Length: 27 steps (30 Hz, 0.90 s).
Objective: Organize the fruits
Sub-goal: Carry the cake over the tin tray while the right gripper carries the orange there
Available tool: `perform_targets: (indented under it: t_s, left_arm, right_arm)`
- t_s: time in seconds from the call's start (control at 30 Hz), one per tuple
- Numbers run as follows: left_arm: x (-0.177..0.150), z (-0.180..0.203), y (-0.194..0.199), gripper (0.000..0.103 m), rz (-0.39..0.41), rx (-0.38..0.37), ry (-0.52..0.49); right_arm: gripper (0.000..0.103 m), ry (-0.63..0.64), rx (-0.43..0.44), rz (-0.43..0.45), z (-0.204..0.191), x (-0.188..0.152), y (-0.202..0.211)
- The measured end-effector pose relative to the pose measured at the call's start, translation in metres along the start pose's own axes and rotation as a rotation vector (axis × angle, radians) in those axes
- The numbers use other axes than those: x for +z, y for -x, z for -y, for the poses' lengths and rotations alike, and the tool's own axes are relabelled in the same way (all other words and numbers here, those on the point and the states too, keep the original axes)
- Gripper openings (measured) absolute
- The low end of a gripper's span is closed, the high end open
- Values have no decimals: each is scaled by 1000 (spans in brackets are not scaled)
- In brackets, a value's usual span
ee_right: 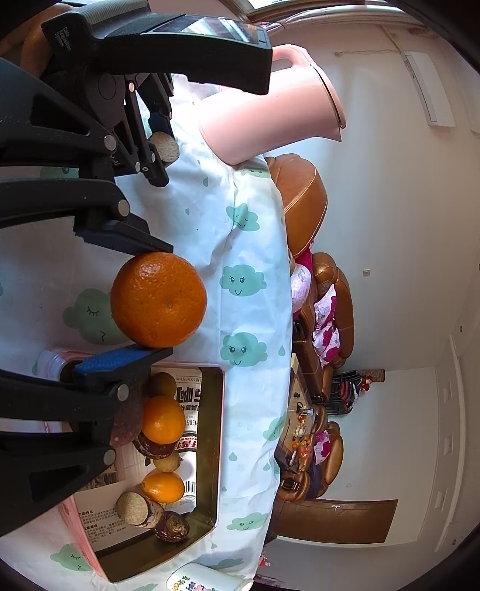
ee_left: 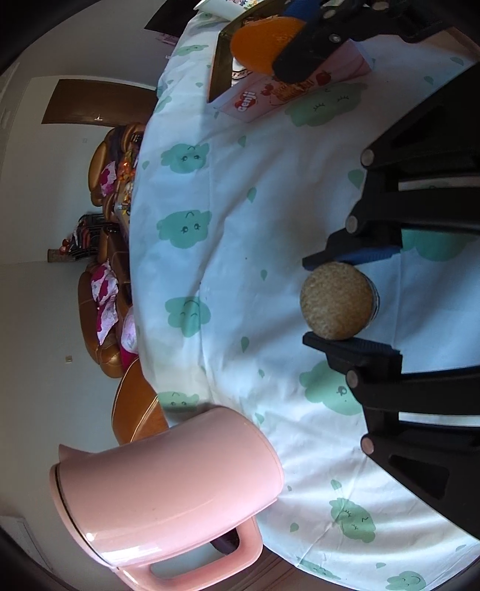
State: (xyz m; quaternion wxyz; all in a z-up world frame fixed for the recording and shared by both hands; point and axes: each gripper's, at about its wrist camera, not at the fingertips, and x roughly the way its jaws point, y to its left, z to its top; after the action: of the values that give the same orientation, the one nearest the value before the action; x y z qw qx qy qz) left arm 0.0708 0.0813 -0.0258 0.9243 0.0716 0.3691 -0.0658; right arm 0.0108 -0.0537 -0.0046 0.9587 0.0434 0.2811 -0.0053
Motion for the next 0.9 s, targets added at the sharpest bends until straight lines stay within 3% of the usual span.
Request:
perform_targets:
  t_s: [0.23,0.9]
  left_arm:
    - [-2,1,26,35,128,117,21]
    - [-18,49,48,35,111,24,63]
  right_arm:
    - [48,-11,-1,-1,4,-2,5]
    - [48,-19,-31,-16,42,-15,28]
